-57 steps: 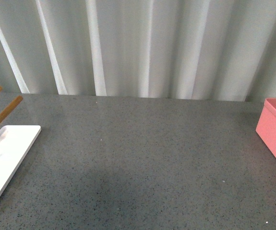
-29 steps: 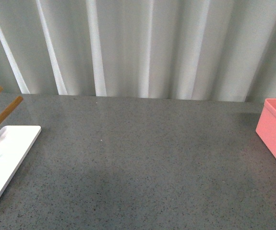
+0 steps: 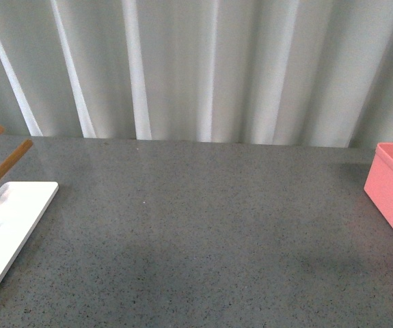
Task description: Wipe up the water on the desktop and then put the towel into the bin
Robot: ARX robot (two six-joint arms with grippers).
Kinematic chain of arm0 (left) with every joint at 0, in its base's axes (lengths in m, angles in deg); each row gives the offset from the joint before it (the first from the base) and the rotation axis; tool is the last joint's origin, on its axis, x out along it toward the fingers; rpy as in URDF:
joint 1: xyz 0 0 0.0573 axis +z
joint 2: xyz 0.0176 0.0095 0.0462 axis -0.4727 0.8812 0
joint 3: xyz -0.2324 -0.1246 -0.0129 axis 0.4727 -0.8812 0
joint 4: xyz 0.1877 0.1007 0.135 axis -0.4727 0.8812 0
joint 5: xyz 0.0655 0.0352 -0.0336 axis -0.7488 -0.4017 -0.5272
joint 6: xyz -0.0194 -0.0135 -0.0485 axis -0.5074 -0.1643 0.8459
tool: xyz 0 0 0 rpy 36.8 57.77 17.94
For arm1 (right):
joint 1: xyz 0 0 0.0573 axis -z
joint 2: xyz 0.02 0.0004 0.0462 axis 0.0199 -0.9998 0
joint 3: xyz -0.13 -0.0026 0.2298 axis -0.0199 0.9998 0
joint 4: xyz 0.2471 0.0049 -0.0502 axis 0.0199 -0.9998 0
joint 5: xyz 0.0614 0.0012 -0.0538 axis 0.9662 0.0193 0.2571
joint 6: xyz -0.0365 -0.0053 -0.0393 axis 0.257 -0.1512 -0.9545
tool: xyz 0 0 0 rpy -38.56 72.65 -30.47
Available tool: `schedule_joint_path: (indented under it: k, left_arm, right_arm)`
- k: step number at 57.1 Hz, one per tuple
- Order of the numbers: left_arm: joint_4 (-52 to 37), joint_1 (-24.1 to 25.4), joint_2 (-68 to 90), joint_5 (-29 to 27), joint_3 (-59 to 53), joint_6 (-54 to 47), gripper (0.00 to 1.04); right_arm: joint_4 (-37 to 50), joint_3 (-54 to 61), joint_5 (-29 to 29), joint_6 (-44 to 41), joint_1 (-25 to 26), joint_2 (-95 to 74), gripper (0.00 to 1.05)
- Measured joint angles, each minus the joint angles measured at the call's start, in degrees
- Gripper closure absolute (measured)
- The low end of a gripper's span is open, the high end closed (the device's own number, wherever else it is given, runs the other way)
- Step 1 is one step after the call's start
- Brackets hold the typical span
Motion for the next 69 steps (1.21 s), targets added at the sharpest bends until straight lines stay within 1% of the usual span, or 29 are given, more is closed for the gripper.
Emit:
schedule_joint_path:
  k: [5, 18, 31, 35, 57, 61, 63, 69]
  left_arm:
    - [0.0, 0.0, 0.0, 0.1, 0.0, 0.0, 0.07]
    - [0.0, 0.0, 0.0, 0.0, 0.0, 0.0, 0.07]
    - [0.0, 0.0, 0.0, 0.0, 0.0, 0.0, 0.07]
    - [0.0, 0.0, 0.0, 0.0, 0.0, 0.0, 0.07]
    - [0.0, 0.0, 0.0, 0.0, 0.0, 0.0, 0.07]
    - [0.0, 0.0, 0.0, 0.0, 0.0, 0.0, 0.07]
    - [0.0, 0.0, 0.0, 0.0, 0.0, 0.0, 0.07]
    - [0.0, 0.0, 0.0, 0.0, 0.0, 0.0, 0.07]
  right_arm:
    - [-0.9, 1.4, -0.1, 0.0, -1.6, 2.2, 1.01]
    - [-3.8, 3.8, -0.3, 0.0, -1.6, 7.6, 1.01]
    - [-8.5, 5.7, -0.4, 0.0, -1.6, 14.3, 1.01]
    - [-7.6, 6.4, -0.4, 0.0, -1.6, 15.5, 1.01]
    - [-16.7, 6.5, -0.4, 0.2, -1.6, 25.0, 1.01]
    - [-24.6, 6.5, -0.4, 0.2, -1.6, 30.8, 1.01]
    - [-26.1, 6.5, -0.4, 0.2, -1.6, 32.5, 1.01]
    - [-26.4, 6.4, -0.5, 0.2, -1.6, 34.5, 1.01]
